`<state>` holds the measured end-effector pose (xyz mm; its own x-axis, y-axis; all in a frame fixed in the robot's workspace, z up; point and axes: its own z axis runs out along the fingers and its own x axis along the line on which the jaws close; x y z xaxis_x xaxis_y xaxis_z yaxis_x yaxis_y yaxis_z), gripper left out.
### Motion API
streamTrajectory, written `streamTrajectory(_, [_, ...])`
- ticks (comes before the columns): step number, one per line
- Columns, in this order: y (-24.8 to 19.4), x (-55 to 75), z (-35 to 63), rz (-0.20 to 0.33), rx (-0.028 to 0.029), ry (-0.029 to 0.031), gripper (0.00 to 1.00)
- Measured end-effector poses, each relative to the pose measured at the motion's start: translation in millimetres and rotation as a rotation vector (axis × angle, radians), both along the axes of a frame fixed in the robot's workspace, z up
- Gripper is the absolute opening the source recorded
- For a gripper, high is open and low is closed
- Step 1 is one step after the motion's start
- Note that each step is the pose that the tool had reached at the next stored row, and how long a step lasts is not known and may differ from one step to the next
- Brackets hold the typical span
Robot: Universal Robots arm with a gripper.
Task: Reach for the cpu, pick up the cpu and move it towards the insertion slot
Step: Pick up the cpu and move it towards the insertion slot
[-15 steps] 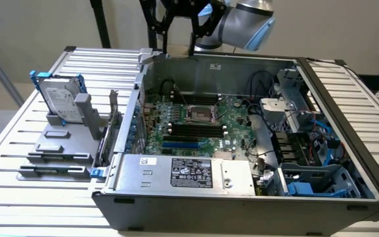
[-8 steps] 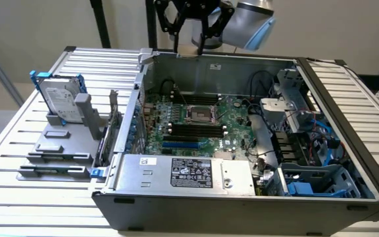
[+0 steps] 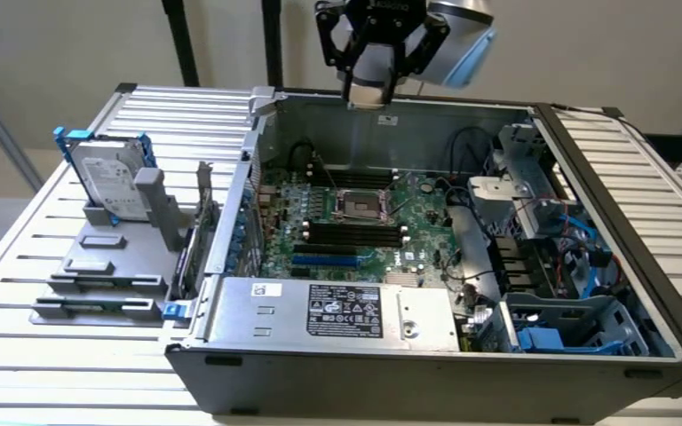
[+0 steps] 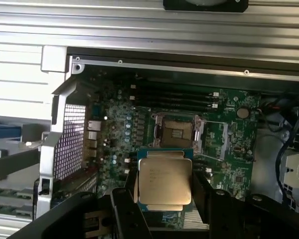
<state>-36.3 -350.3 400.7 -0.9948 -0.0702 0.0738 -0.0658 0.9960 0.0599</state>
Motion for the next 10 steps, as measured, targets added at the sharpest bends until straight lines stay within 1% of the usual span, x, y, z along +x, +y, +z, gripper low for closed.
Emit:
streamTrajectory(3, [0.4, 11.1, -5.4, 0.000, 0.0000, 0.0001, 0.54])
streamTrajectory(10, [0.8, 12.0, -17.8, -0.022, -0.0001, -0.0007, 0.54])
